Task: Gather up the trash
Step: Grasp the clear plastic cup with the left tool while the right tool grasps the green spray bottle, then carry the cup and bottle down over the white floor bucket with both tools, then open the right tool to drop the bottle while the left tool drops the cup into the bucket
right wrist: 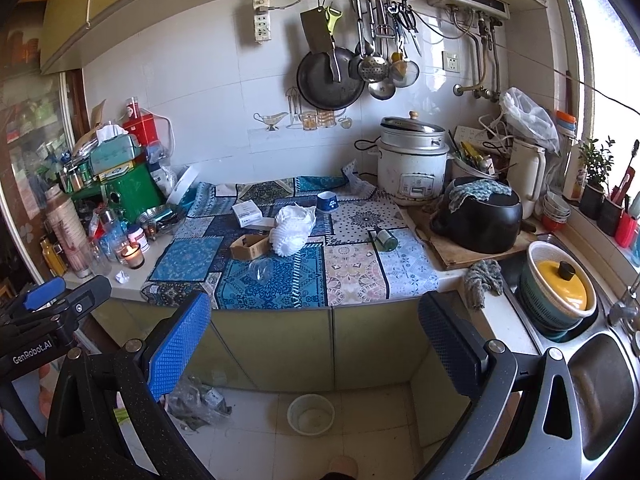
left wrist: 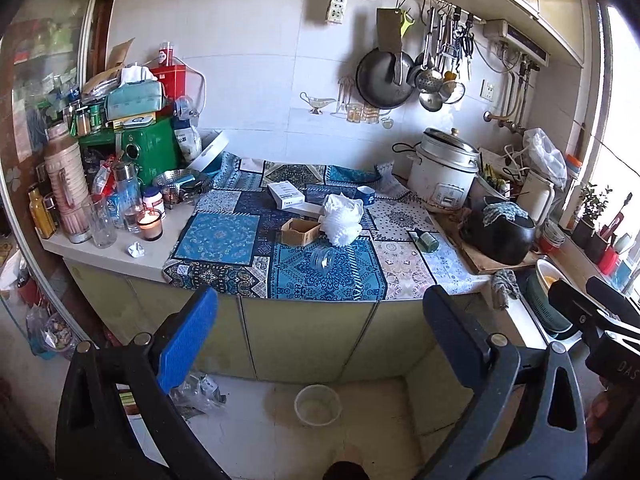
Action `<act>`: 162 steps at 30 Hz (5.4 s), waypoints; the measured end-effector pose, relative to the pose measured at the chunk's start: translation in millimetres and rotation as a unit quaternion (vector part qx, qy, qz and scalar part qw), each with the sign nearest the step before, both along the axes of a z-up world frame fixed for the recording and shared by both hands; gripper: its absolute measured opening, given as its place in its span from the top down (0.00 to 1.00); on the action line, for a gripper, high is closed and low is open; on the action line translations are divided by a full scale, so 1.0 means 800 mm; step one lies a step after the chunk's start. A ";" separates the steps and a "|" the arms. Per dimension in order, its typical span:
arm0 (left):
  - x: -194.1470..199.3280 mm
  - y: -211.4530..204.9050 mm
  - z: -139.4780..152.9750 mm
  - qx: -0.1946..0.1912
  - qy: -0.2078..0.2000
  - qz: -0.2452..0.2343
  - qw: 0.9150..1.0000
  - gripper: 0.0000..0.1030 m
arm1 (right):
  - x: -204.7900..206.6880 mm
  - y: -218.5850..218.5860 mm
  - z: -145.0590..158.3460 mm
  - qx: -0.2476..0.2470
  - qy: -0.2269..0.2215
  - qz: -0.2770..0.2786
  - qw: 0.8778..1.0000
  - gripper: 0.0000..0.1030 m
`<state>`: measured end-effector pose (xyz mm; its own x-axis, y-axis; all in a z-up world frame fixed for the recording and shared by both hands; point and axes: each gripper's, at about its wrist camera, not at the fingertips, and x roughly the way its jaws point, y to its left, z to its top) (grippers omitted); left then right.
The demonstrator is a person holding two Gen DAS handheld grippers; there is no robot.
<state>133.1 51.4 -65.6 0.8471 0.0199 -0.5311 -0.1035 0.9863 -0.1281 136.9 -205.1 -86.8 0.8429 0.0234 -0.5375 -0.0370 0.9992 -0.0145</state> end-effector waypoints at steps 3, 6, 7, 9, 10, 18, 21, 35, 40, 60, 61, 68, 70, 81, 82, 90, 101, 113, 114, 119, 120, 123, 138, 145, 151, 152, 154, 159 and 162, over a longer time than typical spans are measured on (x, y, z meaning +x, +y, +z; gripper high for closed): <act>0.046 -0.006 -0.010 0.005 0.005 0.011 1.000 0.00 | 0.039 -0.018 -0.009 0.003 0.003 0.007 1.000 0.00; 0.101 -0.016 -0.017 0.014 0.012 0.030 0.999 0.00 | 0.087 -0.038 -0.019 0.009 0.016 0.017 1.000 0.00; 0.121 -0.019 -0.019 0.013 0.018 0.034 0.999 0.00 | 0.103 -0.045 -0.023 0.009 0.024 0.020 0.999 0.00; 0.166 -0.025 -0.027 0.000 0.039 0.027 0.999 0.01 | 0.138 -0.059 -0.031 0.004 0.044 0.024 0.999 0.00; 0.189 -0.028 -0.033 -0.008 0.050 0.024 0.998 0.02 | 0.154 -0.064 -0.036 0.001 0.052 0.027 0.998 0.00; 0.337 -0.044 -0.123 -0.038 0.151 0.053 0.986 0.02 | 0.281 -0.122 -0.094 -0.028 0.132 0.042 0.990 0.00; 0.372 -0.042 -0.161 -0.035 0.192 0.066 0.978 0.08 | 0.325 -0.134 -0.120 -0.035 0.168 0.037 0.984 0.01; 0.444 -0.002 -0.268 -0.084 0.284 0.075 0.952 0.20 | 0.478 -0.185 -0.206 -0.034 0.264 0.011 0.964 0.11; 0.459 0.008 -0.282 -0.116 0.287 0.081 0.947 0.23 | 0.510 -0.198 -0.225 -0.017 0.284 0.011 0.959 0.24; 0.479 -0.002 -0.293 -0.094 0.278 0.074 0.953 0.43 | 0.533 -0.202 -0.243 0.044 0.314 0.031 0.948 0.63; 0.478 -0.003 -0.290 -0.093 0.274 0.072 0.954 0.43 | 0.531 -0.200 -0.241 0.047 0.312 0.033 0.948 0.63; 0.468 -0.013 -0.259 -0.092 0.244 0.062 0.964 0.43 | 0.506 -0.182 -0.222 0.047 0.296 0.053 0.953 0.63; 0.463 -0.016 -0.247 -0.092 0.233 0.058 0.966 0.43 | 0.496 -0.174 -0.212 0.052 0.289 0.059 0.954 0.63; 0.405 -0.022 -0.176 -0.069 0.174 0.013 0.982 0.43 | 0.401 -0.102 -0.154 0.068 0.232 0.102 0.965 0.63; 0.396 -0.023 -0.171 -0.065 0.171 0.007 0.983 0.43 | 0.391 -0.095 -0.149 0.068 0.228 0.105 0.966 0.63; 0.316 -0.008 -0.158 -0.058 0.163 -0.033 0.984 0.43 | 0.299 -0.033 -0.146 0.072 0.219 0.112 0.967 0.63; 0.215 0.016 -0.232 -0.051 0.219 -0.052 0.973 0.43 | 0.191 0.023 -0.223 0.095 0.270 0.110 0.952 0.63; 0.200 0.010 -0.392 -0.061 0.300 -0.040 0.951 0.43 | 0.172 0.022 -0.368 0.081 0.361 0.108 0.923 0.63; 0.201 0.009 -0.411 -0.064 0.306 -0.038 0.949 0.43 | 0.174 0.018 -0.385 0.082 0.368 0.109 0.920 0.63; 0.206 0.002 -0.516 -0.082 0.330 -0.025 0.940 0.43 | 0.182 0.001 -0.487 0.078 0.399 0.113 0.907 0.63; 0.208 0.002 -0.537 -0.086 0.335 -0.022 0.938 0.43 | 0.183 -0.002 -0.509 0.076 0.405 0.114 0.904 0.63; 0.209 0.004 -0.605 -0.105 0.350 -0.014 0.931 0.43 | 0.190 -0.009 -0.581 0.072 0.426 0.114 0.894 0.63; 0.235 0.017 -0.916 -0.160 0.393 0.013 0.905 0.43 | 0.224 0.001 -0.864 0.039 0.469 0.132 0.872 0.63; 0.258 0.006 -1.001 -0.174 0.407 -0.008 0.897 0.43 | 0.239 -0.015 -0.928 0.035 0.472 0.156 0.867 0.62; 0.278 -0.007 -1.049 -0.176 0.422 -0.040 0.889 0.43 | 0.247 -0.030 -0.946 0.041 0.474 0.160 0.865 0.62; 0.281 -0.009 -1.053 -0.174 0.426 -0.040 0.887 0.43 | 0.249 -0.034 -0.948 0.042 0.473 0.160 0.865 0.62; 0.284 -0.011 -1.057 -0.168 0.432 -0.038 0.885 0.43 | 0.252 -0.036 -0.954 0.045 0.472 0.160 0.866 0.62; 0.289 -0.015 -1.054 -0.167 0.443 -0.035 0.880 0.43 | 0.251 -0.039 -0.933 0.037 0.463 0.160 0.871 0.62; 0.289 -0.017 -1.038 -0.167 0.442 -0.040 0.881 0.36 | 0.248 -0.042 -0.903 0.041 0.456 0.163 0.874 0.62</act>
